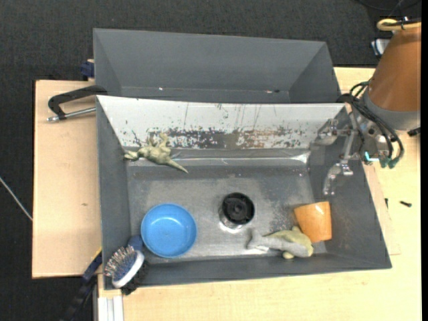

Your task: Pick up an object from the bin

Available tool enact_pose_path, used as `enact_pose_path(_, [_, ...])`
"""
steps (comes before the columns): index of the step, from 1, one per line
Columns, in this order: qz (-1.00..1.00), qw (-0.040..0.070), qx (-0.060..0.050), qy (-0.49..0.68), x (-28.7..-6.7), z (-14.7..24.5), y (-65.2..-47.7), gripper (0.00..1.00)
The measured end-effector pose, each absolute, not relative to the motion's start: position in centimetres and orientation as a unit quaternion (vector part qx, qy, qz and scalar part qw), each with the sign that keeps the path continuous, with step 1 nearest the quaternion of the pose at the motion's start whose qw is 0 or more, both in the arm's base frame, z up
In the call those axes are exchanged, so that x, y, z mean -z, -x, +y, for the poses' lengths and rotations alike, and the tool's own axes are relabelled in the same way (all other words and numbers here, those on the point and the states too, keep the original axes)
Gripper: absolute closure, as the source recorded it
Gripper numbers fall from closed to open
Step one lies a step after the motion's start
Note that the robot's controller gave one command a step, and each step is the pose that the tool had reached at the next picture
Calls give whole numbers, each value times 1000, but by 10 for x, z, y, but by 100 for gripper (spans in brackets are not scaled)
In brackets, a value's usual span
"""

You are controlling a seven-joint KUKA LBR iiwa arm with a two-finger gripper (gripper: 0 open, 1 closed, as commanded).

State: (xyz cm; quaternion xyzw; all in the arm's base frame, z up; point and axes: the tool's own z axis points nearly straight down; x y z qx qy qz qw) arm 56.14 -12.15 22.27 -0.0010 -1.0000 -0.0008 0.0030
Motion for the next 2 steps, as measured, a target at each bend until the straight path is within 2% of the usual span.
enact_pose_path(1, [-996,5,2,-85,-138,-73,-495,0])
enact_pose_path(2, [-974,-2,0,-225,-78,-125,-519,0])
